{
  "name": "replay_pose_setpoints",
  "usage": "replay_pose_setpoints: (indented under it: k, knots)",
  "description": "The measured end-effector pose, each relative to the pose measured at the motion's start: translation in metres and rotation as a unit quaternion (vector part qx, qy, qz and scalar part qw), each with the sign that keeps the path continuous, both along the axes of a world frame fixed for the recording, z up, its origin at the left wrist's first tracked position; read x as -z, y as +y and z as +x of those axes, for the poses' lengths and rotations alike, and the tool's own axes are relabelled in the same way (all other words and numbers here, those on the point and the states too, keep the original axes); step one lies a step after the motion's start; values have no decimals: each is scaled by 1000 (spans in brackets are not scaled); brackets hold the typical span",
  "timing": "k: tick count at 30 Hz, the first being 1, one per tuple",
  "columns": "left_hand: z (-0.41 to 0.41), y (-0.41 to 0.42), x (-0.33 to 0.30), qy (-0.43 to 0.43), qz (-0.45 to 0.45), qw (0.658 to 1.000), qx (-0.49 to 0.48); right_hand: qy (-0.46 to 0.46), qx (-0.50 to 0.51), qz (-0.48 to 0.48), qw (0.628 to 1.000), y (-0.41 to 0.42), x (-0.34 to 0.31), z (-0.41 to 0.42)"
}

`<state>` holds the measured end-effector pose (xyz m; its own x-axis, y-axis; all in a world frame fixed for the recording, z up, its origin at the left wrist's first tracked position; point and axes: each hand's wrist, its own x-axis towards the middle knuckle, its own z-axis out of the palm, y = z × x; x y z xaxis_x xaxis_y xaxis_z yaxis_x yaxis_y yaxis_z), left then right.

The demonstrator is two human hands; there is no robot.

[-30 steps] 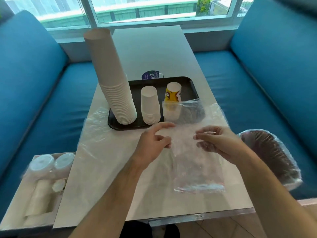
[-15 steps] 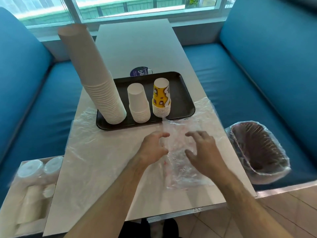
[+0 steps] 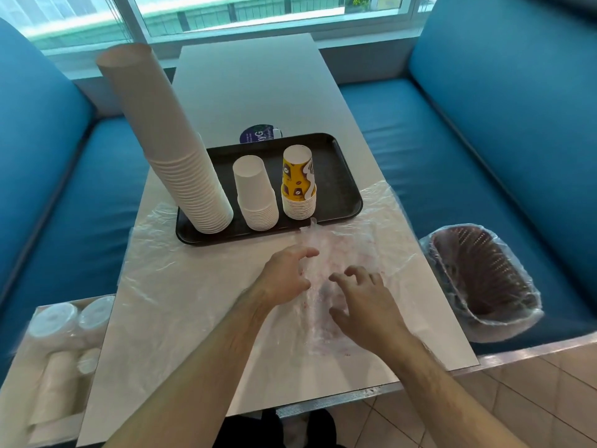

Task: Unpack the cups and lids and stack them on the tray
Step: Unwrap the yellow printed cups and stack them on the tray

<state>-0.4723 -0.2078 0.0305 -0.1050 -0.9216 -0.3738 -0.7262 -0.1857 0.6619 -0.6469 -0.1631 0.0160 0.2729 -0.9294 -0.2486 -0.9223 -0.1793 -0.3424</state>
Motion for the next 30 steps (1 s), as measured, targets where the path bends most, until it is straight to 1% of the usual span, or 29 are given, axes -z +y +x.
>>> replay_pose_setpoints:
  k: [9, 15, 17, 20, 22, 24, 27, 30]
  knots:
    - [-1, -3, 4, -37, -1, 999, 6, 25, -7, 6, 1000, -4, 2, -2]
    - [-2, -4, 7, -43, 1, 999, 8, 32, -10, 3, 999, -3, 1, 1]
    - [-3, -3, 7, -68, -23, 997, 10, 30, -12, 6, 999, -2, 2, 2]
    - [-10, -4, 2, -141, -107, 984, 9, 27, -14, 3, 1000, -3, 3, 1]
    - [-18, -9, -4, -156, -136, 976, 69, 24, -12, -2, 1000, -3, 3, 2]
    - [-30, -20, -11, -167, -120, 963, 175, 23, -9, -9, 1000, -3, 4, 4]
    - [-42, -42, -13, -223, -69, 917, 322, 21, -3, -10, 1000, -4, 6, 7]
    - [-46, -59, -10, -291, -15, 872, 394, 33, -4, -15, 999, -4, 7, 8]
